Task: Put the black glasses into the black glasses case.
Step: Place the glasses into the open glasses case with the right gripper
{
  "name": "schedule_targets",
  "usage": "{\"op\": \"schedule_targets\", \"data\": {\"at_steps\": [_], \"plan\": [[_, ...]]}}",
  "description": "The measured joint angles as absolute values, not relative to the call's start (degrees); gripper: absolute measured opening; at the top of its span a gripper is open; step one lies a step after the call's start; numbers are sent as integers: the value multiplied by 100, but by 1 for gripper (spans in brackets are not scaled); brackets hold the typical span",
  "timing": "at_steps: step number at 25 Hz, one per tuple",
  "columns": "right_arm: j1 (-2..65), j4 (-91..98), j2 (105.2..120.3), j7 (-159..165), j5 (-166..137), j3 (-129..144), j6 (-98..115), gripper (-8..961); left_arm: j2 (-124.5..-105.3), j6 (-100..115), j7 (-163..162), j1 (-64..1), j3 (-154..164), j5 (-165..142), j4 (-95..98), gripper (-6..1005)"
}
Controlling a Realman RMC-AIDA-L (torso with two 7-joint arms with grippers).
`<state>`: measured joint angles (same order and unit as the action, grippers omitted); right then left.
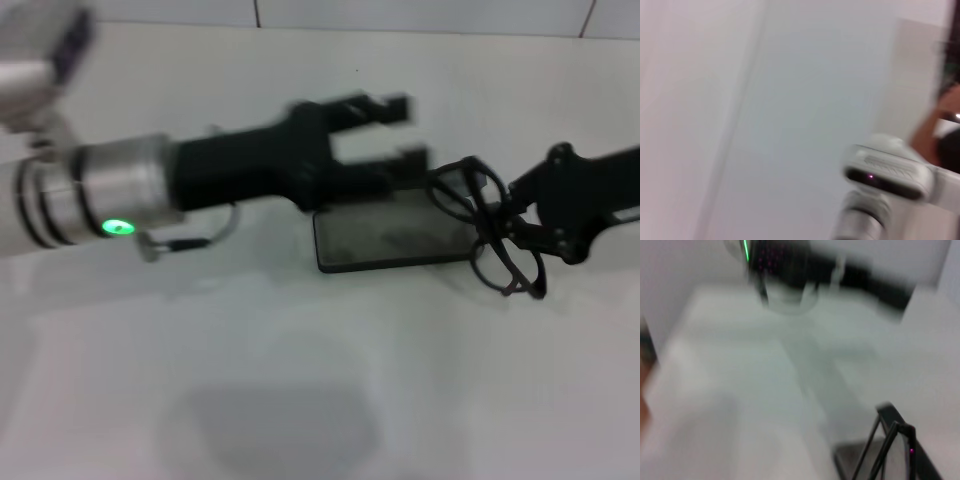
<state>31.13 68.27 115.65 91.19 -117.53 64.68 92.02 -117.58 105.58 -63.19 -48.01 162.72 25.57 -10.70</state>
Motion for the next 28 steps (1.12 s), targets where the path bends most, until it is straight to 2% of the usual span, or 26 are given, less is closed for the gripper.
{"op": "schedule_targets", "data": {"at_steps": [5,8,14,19,28], "plan": [[3374,8017,11577,10408,-13299,8079,8286,104,-11529,10631,-6405,-4330,16283,3307,-1148,785],[3755,8118,11594,10958,-14066,8839,8113,104,-11483,10651,-6385,-4188,16285,3479,-1152,785],[4052,8032,11613,11526,-14910,9909,7678,105,-11513,10653,-6334,-4149,16271,3537,-1154,785],[3997,8107,11619,11578,-15001,10309,7502,105,-11475,10631,-6375,-4160,16267,3885,-1199,785],[3809,8150,11619,11586,-15071,10596,6941,106,-11523,10592,-6335,-4182,16282,4110,-1417,785]]}}
